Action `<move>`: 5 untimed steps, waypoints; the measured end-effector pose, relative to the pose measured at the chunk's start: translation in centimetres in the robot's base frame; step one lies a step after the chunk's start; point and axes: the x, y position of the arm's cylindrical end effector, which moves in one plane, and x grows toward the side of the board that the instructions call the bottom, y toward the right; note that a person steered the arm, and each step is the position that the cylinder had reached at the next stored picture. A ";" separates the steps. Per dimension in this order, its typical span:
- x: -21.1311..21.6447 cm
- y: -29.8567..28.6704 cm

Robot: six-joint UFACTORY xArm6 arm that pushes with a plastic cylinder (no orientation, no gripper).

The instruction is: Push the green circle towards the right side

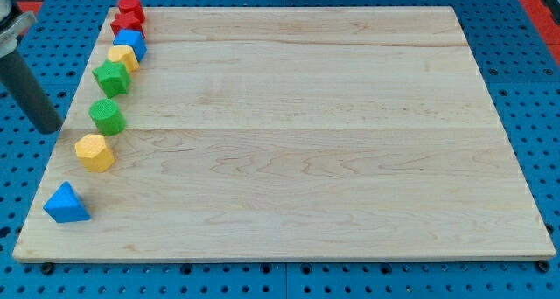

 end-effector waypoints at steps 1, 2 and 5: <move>-0.7 2.5; -2.0 4.3; -0.4 4.2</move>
